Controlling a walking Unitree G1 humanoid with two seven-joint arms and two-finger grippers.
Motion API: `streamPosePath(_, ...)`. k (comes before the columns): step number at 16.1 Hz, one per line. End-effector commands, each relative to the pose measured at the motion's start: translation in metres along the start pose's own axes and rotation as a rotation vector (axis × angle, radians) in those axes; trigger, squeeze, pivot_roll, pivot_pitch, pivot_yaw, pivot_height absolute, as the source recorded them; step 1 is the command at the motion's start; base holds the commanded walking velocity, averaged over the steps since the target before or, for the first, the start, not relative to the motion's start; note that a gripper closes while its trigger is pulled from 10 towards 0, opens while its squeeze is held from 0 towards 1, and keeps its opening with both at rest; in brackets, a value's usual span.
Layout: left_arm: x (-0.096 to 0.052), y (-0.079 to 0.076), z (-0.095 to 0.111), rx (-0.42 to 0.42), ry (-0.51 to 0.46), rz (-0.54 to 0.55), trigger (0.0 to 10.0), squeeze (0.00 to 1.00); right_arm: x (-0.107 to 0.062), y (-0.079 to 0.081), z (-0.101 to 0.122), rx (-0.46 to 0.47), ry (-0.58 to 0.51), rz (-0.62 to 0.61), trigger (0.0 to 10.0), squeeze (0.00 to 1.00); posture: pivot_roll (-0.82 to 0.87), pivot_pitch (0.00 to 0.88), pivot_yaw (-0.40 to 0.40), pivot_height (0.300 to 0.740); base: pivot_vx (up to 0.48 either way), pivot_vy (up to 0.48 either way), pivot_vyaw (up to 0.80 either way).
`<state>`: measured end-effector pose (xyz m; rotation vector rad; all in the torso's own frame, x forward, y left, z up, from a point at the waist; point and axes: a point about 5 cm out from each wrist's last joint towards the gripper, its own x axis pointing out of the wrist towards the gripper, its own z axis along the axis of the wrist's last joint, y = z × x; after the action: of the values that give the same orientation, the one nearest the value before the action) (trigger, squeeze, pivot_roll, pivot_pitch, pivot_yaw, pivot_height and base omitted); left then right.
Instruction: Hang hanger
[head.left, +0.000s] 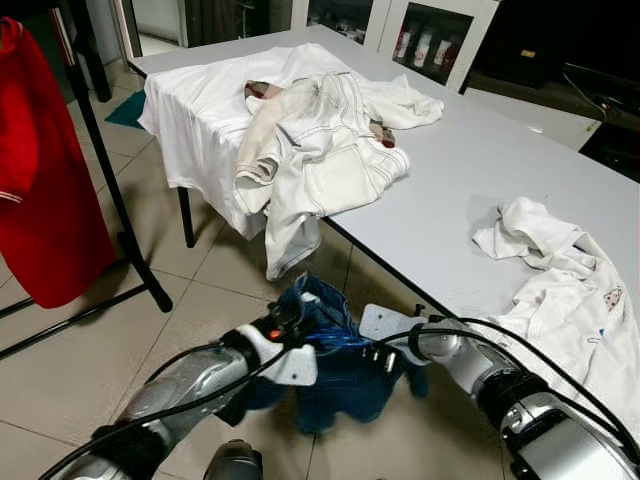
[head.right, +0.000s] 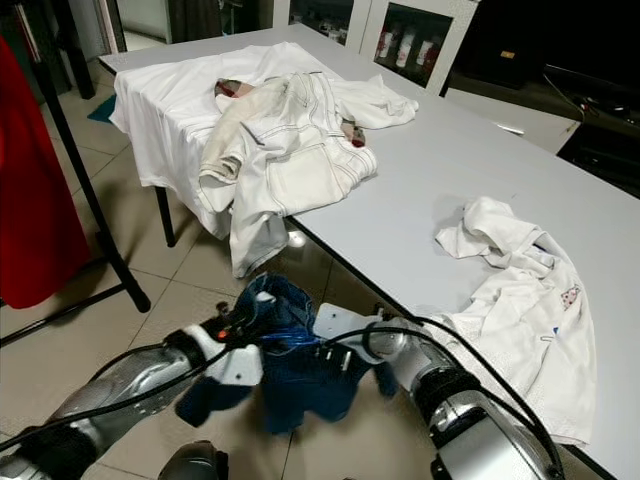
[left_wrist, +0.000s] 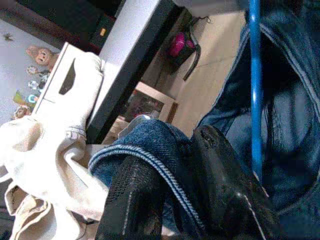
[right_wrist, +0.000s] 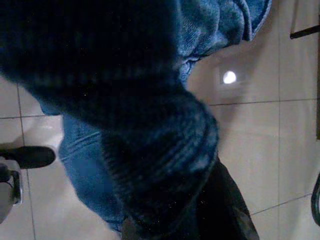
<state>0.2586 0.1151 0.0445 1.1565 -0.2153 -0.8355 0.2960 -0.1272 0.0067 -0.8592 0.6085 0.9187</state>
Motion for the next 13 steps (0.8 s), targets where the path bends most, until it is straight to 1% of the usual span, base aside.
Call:
streamPosePath(1,-0.004,-0.005,-0.002,-0.021,0.017,-0.002,10.0,0.00,-0.008,-0.014,-0.006,0.027,-0.003,-0.042,0.0,0.00,0.26,0.016,-0.136,0.710,0.000,0.000,0.00)
streamPosePath(2,-0.011,-0.009,-0.008,-0.042,0.048,0.000,10.0,0.00,-0.011,-0.015,-0.009,0.040,-0.015,-0.032,0.0,0.00,0.26,0.016,-0.136,0.710,0.000,0.000,0.00)
streamPosePath(3,-0.021,-0.015,-0.016,-0.079,0.088,0.014,10.0,0.00,-0.014,-0.012,-0.011,0.032,-0.060,0.018,0.0,0.00,0.26,0.017,-0.138,0.710,0.000,0.000,0.00)
streamPosePath(4,-0.028,-0.019,-0.022,-0.120,0.122,0.032,10.0,0.00,-0.016,-0.010,-0.013,0.049,-0.082,0.043,0.0,0.00,0.26,0.019,-0.142,0.710,0.000,0.000,0.00)
streamPosePath(5,-0.043,-0.026,-0.033,-0.185,0.185,0.065,10.0,0.00,-0.020,-0.007,-0.014,0.049,-0.139,0.082,0.0,0.00,0.26,0.019,-0.143,0.710,0.000,0.000,0.00)
streamPosePath(6,-0.054,-0.030,-0.040,-0.225,0.226,0.091,10.0,0.00,-0.024,-0.005,-0.015,0.049,-0.188,0.112,0.0,0.00,0.27,0.020,-0.147,0.710,0.000,0.000,0.00)
streamPosePath(9,-0.067,-0.031,-0.047,-0.277,0.267,0.145,10.0,0.00,-0.029,-0.003,-0.014,0.048,-0.255,0.147,0.0,0.00,0.27,0.021,-0.150,0.710,0.000,0.000,0.00)
streamPosePath(10,-0.078,-0.032,-0.053,-0.308,0.302,0.194,10.0,0.00,-0.033,-0.003,-0.016,0.054,-0.286,0.171,0.0,0.00,0.27,0.022,-0.153,0.710,0.000,0.000,0.00)
streamPosePath(11,-0.087,-0.036,-0.059,-0.331,0.340,0.221,10.0,0.00,-0.036,-0.002,-0.019,0.063,-0.301,0.193,0.0,0.00,0.27,0.022,-0.154,0.710,0.000,0.000,0.00)
streamPosePath(13,-0.102,-0.038,-0.067,-0.369,0.391,0.271,10.0,0.00,-0.040,0.000,-0.024,0.088,-0.334,0.211,0.0,0.00,0.27,0.025,-0.157,0.710,0.000,0.000,0.00)
